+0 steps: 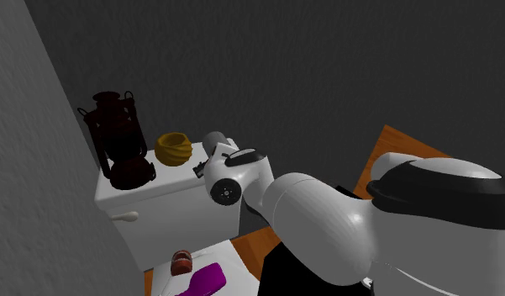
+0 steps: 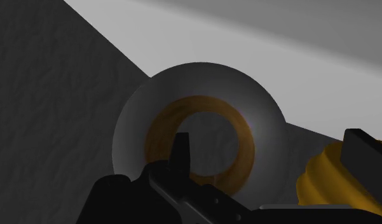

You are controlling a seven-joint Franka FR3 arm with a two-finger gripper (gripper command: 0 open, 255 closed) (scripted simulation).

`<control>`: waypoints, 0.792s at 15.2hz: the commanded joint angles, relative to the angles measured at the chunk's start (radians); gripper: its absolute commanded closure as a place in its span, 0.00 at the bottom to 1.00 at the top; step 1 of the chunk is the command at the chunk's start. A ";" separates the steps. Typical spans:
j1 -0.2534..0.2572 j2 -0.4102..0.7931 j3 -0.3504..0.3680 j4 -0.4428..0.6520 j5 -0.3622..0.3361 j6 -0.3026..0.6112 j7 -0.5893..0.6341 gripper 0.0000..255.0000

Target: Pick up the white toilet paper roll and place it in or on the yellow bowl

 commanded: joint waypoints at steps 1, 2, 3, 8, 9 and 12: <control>-0.001 0.000 0.000 0.001 0.000 0.000 0.000 0.00; -0.001 0.000 0.000 0.001 0.000 0.000 0.000 0.00; -0.001 0.000 0.000 0.000 0.000 0.000 0.000 0.00; -0.001 0.000 0.000 0.001 0.000 0.000 0.000 1.00; -0.001 0.000 0.000 0.001 0.000 0.000 0.000 1.00; -0.001 0.000 0.000 0.001 0.000 0.000 0.000 1.00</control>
